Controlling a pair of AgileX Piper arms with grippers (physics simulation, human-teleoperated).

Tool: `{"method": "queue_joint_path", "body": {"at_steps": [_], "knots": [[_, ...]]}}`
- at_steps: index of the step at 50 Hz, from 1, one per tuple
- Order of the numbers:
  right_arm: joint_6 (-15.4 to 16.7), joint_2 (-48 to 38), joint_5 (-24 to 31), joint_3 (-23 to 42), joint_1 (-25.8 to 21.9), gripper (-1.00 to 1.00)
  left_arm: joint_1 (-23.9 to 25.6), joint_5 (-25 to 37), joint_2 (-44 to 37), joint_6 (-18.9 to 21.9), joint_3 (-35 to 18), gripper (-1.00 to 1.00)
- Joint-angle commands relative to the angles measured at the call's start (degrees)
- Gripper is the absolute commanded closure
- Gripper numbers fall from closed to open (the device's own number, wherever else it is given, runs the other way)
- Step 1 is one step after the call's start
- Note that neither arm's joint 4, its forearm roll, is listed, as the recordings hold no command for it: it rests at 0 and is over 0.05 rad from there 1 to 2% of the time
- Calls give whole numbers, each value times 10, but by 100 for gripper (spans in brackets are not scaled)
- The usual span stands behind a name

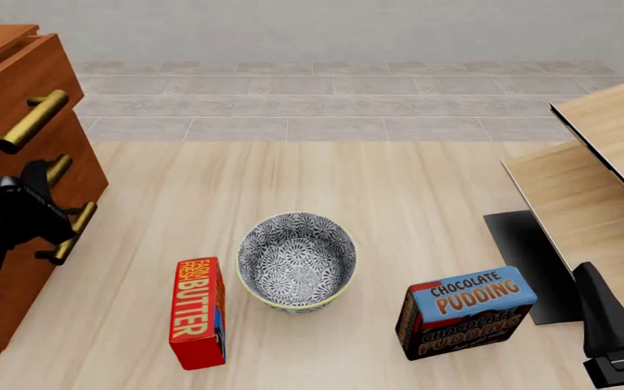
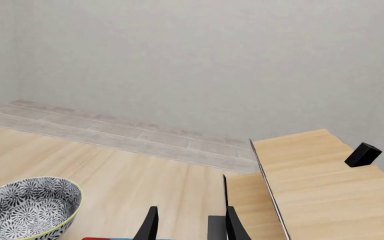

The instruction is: Close the top drawer of the cabinet.

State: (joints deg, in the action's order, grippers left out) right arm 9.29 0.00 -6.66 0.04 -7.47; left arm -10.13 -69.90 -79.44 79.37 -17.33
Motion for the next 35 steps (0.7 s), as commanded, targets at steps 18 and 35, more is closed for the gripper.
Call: {"method": "queue_joint_path", "body": {"at_steps": [18,35], "knots": [[0,0,-3,0,-1,-100,-65,0,-62,0,-45,-100],[-1,0,-7,0,-3,-100,-106,0,-89,0,-62,-100]]}}
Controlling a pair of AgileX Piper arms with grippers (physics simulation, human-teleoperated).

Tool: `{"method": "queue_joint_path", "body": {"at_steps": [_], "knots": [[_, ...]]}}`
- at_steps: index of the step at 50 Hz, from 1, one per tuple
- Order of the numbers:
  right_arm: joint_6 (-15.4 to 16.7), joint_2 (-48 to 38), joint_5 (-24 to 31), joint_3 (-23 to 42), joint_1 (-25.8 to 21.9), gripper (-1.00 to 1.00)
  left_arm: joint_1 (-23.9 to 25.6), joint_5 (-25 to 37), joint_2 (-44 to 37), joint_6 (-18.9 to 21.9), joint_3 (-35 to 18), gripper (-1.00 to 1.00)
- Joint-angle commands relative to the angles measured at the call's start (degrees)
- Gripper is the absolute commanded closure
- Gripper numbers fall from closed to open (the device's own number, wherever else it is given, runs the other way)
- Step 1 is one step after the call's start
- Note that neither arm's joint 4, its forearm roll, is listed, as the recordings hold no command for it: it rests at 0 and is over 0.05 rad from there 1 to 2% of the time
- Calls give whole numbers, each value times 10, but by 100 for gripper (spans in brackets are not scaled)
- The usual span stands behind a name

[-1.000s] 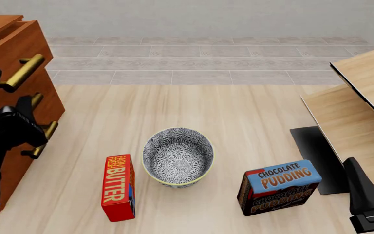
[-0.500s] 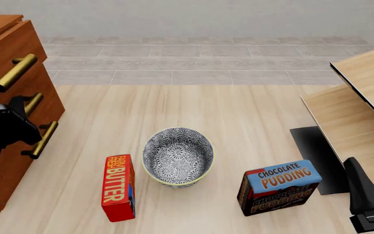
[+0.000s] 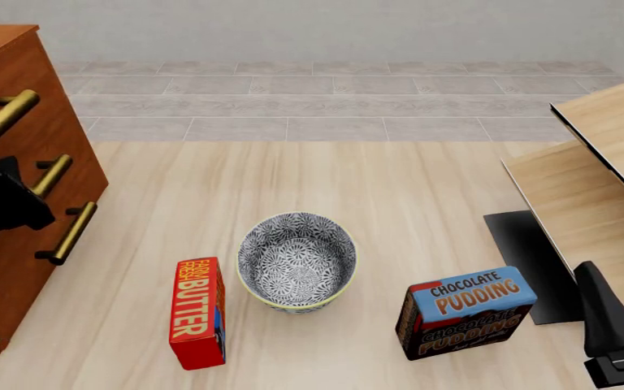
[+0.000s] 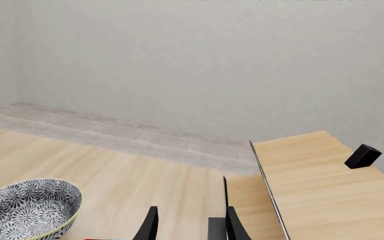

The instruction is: Close the top drawer of the cabinet.

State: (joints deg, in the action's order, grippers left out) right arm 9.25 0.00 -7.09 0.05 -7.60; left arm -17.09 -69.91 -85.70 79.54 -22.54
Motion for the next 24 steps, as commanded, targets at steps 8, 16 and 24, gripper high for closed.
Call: {"method": "queue_joint_path", "body": {"at_steps": [8,16,24], "knots": [[-2,0,-4,0,-2,-100,-49,0,-34,2,-11,-100],[-1,0,-5,0,-1,-100,-55,0,10,-4,28,-100],[7,0,-9,0,-3,-100,-44,0,122,-61,121,-100]]}}
